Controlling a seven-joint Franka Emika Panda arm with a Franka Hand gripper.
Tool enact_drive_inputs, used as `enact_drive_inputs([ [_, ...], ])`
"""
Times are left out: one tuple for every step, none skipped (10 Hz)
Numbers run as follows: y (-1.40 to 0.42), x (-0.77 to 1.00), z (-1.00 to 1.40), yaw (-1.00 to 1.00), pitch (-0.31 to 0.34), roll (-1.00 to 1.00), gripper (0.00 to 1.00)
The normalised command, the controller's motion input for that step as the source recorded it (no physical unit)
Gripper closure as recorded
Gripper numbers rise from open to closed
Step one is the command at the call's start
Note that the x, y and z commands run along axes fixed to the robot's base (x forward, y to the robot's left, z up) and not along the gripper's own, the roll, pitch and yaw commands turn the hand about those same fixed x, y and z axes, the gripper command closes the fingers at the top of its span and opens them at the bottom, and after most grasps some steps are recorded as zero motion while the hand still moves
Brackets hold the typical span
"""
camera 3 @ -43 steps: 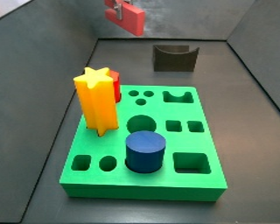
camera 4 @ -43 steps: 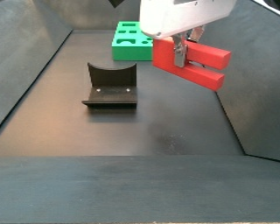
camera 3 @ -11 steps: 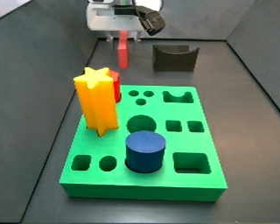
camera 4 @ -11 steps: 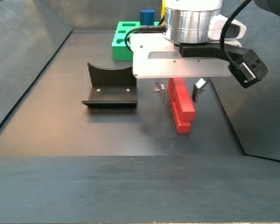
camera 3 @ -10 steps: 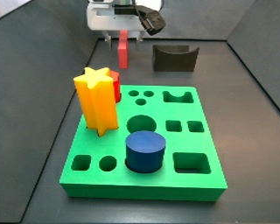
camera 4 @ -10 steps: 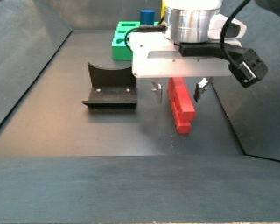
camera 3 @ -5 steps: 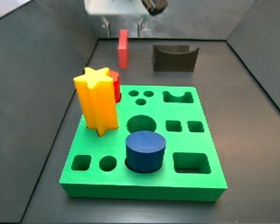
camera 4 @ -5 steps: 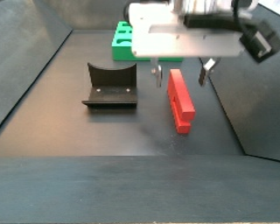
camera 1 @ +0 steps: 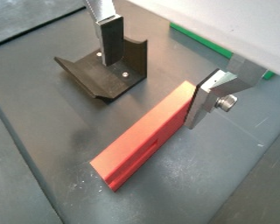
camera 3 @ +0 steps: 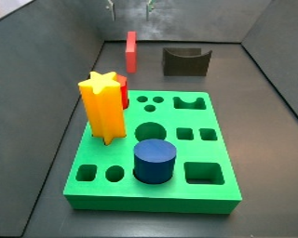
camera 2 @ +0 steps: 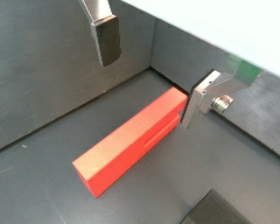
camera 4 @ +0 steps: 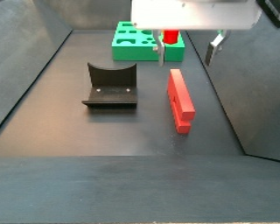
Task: Pick up the double-square object. Move up. Rotate the double-square object. Place the double-square object on the fixture. Regrasp the double-square object. Move to above the board. Insert the double-square object.
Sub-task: Rotate the double-square object.
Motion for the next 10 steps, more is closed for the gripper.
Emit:
enact_drive_inputs([
  [0.0, 0.02, -0.1, 1.0, -0.001, 0.0, 0.0],
  [0.0, 0.03, -0.07, 1.0, -0.002, 0.0, 0.0],
  [0.01, 0.03, -0.04, 1.0, -0.003, 0.0, 0.0],
  [0.01, 0.03, -0.04, 1.0, -0.004, 0.0, 0.0],
  [0.01, 0.04, -0.03, 1.0, -0.004, 0.0, 0.0],
  [0.01, 0.04, -0.03, 1.0, -0.004, 0.0, 0.0],
  [0.01, 0.04, -0.03, 1.0, -0.004, 0.0, 0.0],
  [0.01, 0.04, -0.03, 1.0, -0.004, 0.0, 0.0],
  [0.01, 0.04, -0.03, 1.0, -0.004, 0.0, 0.0],
  [0.01, 0.04, -0.03, 1.0, -0.005, 0.0, 0.0],
])
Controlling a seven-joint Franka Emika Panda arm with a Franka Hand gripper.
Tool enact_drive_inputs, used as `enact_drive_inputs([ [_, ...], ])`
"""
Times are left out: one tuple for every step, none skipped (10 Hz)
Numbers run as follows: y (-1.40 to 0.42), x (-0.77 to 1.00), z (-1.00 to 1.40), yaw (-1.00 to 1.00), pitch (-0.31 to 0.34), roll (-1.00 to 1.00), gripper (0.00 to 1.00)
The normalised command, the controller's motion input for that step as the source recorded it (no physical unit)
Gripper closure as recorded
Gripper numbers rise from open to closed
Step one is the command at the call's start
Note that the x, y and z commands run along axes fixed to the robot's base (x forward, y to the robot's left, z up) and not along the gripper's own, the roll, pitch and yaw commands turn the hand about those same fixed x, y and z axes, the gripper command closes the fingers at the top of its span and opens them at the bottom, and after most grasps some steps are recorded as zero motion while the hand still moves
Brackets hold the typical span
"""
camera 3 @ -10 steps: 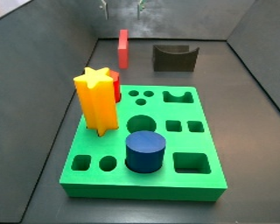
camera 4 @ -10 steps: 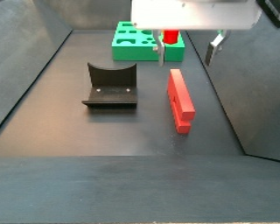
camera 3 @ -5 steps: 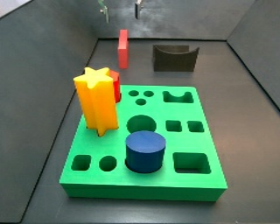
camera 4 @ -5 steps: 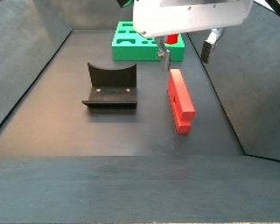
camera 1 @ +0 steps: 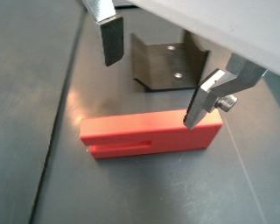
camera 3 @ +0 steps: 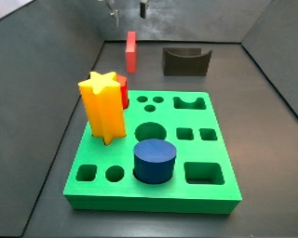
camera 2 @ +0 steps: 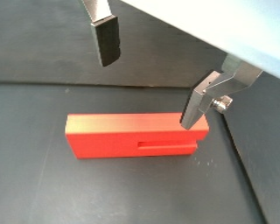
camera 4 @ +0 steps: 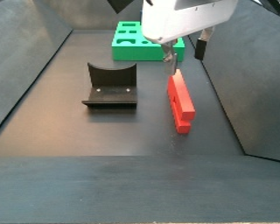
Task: Pick up the double-square object. Move up. Rotate the double-square object. Place the double-square object on the fixture. Regrasp the double-square object. Move to above the board. Insert the double-square object.
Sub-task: Rotate the double-square object.
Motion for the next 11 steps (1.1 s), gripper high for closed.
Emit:
enact_drive_inputs([
  [0.01, 0.04, -0.03, 1.0, -0.005, 0.0, 0.0],
  [0.01, 0.04, -0.03, 1.0, -0.005, 0.0, 0.0],
  [0.01, 0.04, -0.03, 1.0, -0.005, 0.0, 0.0],
  [0.01, 0.04, -0.03, 1.0, -0.005, 0.0, 0.0],
  [0.01, 0.04, -0.03, 1.0, -0.005, 0.0, 0.0],
  [0.01, 0.04, -0.03, 1.0, -0.006, 0.0, 0.0],
  [0.01, 0.04, -0.03, 1.0, -0.006, 0.0, 0.0],
  [0.01, 0.04, -0.03, 1.0, -0.006, 0.0, 0.0],
  [0.01, 0.04, -0.03, 1.0, -0.006, 0.0, 0.0],
  [0.01, 0.04, -0.03, 1.0, -0.007, 0.0, 0.0],
  [0.01, 0.04, -0.03, 1.0, -0.007, 0.0, 0.0],
])
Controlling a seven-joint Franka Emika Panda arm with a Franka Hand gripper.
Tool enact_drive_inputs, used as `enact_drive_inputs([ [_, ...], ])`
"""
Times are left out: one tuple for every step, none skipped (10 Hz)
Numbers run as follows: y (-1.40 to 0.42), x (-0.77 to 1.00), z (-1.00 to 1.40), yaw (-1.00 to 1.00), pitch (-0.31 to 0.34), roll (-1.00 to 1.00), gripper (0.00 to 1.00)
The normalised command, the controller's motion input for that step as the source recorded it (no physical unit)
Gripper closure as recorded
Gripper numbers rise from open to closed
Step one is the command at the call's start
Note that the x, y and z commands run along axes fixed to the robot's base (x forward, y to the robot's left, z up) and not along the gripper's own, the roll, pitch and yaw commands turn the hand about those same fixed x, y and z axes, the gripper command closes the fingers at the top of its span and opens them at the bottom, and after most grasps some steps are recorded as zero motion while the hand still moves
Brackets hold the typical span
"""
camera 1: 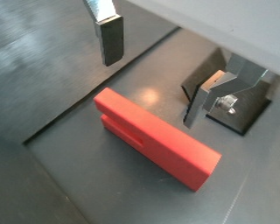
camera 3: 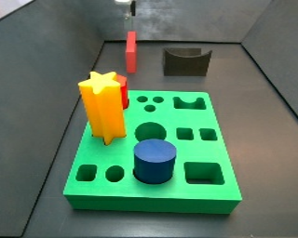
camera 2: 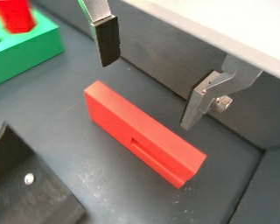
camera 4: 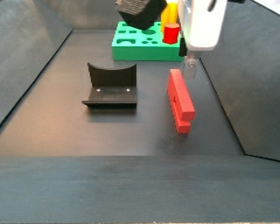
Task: Pick up the double-square object. Move up. Rotate the double-square object. Place the double-square object on the fixture. Regrasp the double-square object. Move to above the board. Insert the double-square object.
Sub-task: Rotate the double-square object.
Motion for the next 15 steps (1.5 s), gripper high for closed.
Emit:
enact_drive_inputs([
  [0.01, 0.04, -0.03, 1.0, -0.007, 0.0, 0.0],
  [0.01, 0.04, -0.03, 1.0, -0.008, 0.0, 0.0],
  [0.01, 0.04, -0.03, 1.0, -0.008, 0.0, 0.0],
  [0.01, 0.04, -0.03, 1.0, -0.008, 0.0, 0.0],
  [0.01, 0.04, -0.02, 1.0, -0.009, 0.0, 0.0],
  [0.01, 0.04, -0.02, 1.0, -0.009, 0.0, 0.0],
  [0.01, 0.04, -0.02, 1.0, -0.01, 0.0, 0.0],
  [0.01, 0.04, -0.02, 1.0, -0.01, 0.0, 0.0],
  [0.01, 0.04, -0.02, 1.0, -0.011, 0.0, 0.0],
  [0.01, 0.04, -0.02, 1.0, -0.012, 0.0, 0.0],
  [0.01, 0.04, -0.02, 1.0, -0.012, 0.0, 0.0],
  [0.01, 0.04, -0.02, 1.0, -0.014, 0.0, 0.0],
  [0.01, 0.04, -0.02, 1.0, -0.015, 0.0, 0.0],
  [0.01, 0.04, -0.02, 1.0, -0.017, 0.0, 0.0],
  [0.01, 0.04, -0.02, 1.0, -0.018, 0.0, 0.0],
])
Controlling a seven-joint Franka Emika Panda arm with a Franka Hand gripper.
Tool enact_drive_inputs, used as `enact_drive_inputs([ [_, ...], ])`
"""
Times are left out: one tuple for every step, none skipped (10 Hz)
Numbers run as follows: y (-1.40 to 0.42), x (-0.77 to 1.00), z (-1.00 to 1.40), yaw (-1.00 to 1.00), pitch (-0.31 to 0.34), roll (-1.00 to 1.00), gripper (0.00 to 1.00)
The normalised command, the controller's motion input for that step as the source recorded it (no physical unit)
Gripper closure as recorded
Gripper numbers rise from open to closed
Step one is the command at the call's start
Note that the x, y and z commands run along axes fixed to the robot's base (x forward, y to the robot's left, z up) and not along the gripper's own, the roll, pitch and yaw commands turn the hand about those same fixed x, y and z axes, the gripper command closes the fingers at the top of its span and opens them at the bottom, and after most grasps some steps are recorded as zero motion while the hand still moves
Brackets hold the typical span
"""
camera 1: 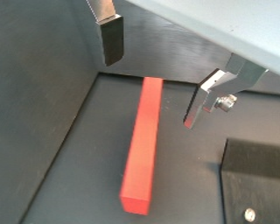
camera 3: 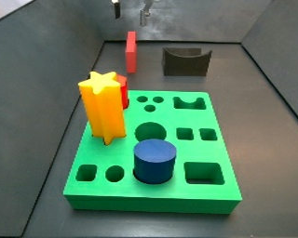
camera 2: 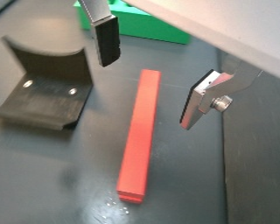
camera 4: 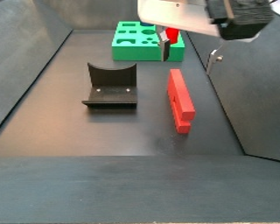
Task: Pick up the double-square object. Move up. Rotate the double-square object. Place the double-square object on the fixture. Regrasp the double-square object. Move to above the board. Insert the double-square object.
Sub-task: Rotate the double-square object.
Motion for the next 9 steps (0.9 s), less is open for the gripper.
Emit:
enact_drive_inputs([
  [0.01, 0.04, -0.02, 1.0, -0.021, 0.0, 0.0],
  [0.01, 0.04, -0.02, 1.0, -0.024, 0.0, 0.0],
  [0.01, 0.04, -0.02, 1.0, -0.028, 0.0, 0.0],
  [0.01, 0.04, -0.02, 1.0, -0.031, 0.0, 0.0],
  [0.01, 0.04, -0.02, 1.0, -0.043, 0.0, 0.0],
  [0.01, 0.04, -0.03, 0.89, -0.046, 0.0, 0.0],
  [0.01, 0.04, -0.03, 0.55, -0.045, 0.0, 0.0],
  [0.01, 0.04, -0.03, 0.36, -0.045, 0.0, 0.0],
  [0.0, 0.0, -1.0, 0.0, 0.0, 0.0, 0.0],
])
